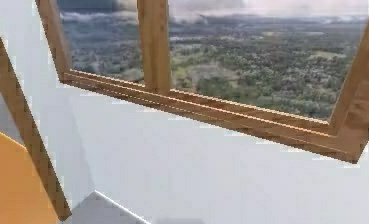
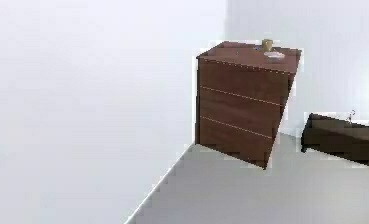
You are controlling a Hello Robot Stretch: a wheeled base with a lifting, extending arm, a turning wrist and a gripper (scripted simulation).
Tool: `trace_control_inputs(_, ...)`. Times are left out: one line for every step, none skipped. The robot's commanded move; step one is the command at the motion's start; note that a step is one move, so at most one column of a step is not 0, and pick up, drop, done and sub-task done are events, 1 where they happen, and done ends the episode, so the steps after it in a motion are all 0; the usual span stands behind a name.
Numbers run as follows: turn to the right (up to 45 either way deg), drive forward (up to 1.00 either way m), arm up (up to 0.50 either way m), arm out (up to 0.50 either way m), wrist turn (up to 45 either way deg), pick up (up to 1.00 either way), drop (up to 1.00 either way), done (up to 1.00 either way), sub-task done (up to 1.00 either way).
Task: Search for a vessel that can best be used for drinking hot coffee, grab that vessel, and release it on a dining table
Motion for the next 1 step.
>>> trace_control_inputs(45.0, 0.0, 0.0, 0.0, 0.0, 0.0, 0.0, 0.0, 0.0)
